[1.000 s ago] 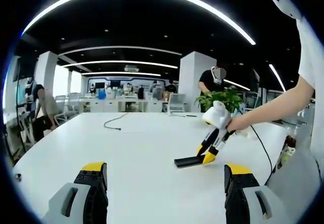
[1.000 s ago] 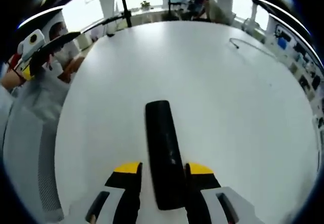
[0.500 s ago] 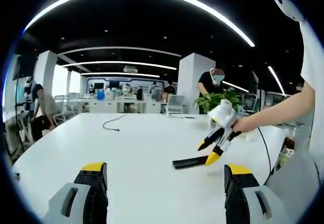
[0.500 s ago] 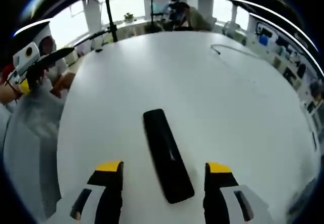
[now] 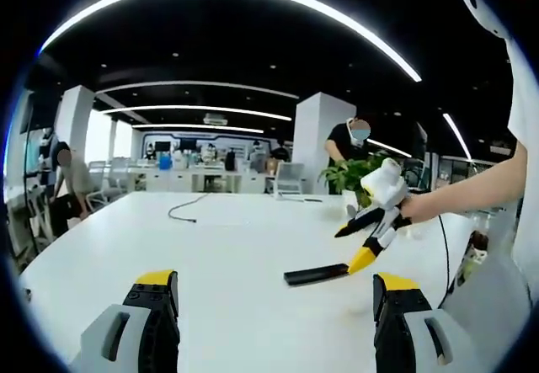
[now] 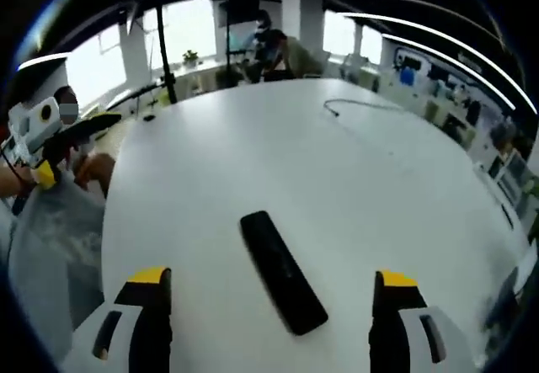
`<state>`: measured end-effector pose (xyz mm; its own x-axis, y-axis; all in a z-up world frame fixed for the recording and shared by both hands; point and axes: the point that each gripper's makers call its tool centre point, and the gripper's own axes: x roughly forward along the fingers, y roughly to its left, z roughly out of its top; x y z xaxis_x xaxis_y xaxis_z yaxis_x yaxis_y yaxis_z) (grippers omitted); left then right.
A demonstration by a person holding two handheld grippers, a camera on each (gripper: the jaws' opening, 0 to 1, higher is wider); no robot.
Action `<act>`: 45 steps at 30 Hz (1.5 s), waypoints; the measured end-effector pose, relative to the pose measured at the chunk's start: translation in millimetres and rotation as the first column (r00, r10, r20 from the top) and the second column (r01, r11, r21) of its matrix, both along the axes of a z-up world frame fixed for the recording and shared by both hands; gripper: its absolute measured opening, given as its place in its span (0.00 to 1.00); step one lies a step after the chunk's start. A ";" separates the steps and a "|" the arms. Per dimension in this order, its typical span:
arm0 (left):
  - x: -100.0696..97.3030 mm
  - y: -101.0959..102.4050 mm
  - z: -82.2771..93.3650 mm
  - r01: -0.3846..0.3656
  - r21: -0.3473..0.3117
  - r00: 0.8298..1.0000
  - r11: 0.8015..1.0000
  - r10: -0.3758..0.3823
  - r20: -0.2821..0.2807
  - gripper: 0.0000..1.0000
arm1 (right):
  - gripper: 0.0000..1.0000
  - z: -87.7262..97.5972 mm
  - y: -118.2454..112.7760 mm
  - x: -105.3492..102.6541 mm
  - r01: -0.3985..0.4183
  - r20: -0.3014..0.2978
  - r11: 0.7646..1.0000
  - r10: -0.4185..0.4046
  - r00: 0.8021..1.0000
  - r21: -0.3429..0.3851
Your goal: Press the specified remote control buttons in sequence, fully releasing each button before pressing the next.
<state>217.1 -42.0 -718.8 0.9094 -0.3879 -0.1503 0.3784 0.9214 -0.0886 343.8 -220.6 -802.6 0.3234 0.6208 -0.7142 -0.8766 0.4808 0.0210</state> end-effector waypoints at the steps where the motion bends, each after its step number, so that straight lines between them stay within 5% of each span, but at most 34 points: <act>1: -0.1 -0.1 0.1 0.001 0.000 1.000 1.000 -0.001 0.001 1.00 | 0.99 3.2 0.4 -0.9 0.007 0.007 1.000 -0.007 1.000 0.007; 13: -1.1 -2.3 0.1 0.013 0.003 1.000 1.000 -0.013 0.000 1.00 | 0.99 38.3 -3.1 -10.2 0.115 0.137 0.989 -0.127 0.982 0.089; 26: -2.5 -5.3 -2.6 0.029 0.014 1.000 0.999 -0.029 -0.012 1.00 | 0.99 79.6 -11.8 -34.5 0.190 0.196 0.958 -0.233 0.953 0.214; 30: -2.7 -6.0 -3.5 0.032 0.019 0.999 0.999 -0.032 -0.016 1.00 | 0.99 87.2 -13.9 -40.5 0.187 0.243 0.964 -0.230 0.942 0.188; 45: -3.1 -5.4 -4.8 0.033 0.028 0.999 0.999 -0.032 -0.021 1.00 | 0.99 110.7 -26.1 -70.5 0.231 0.264 0.922 -0.317 0.911 0.309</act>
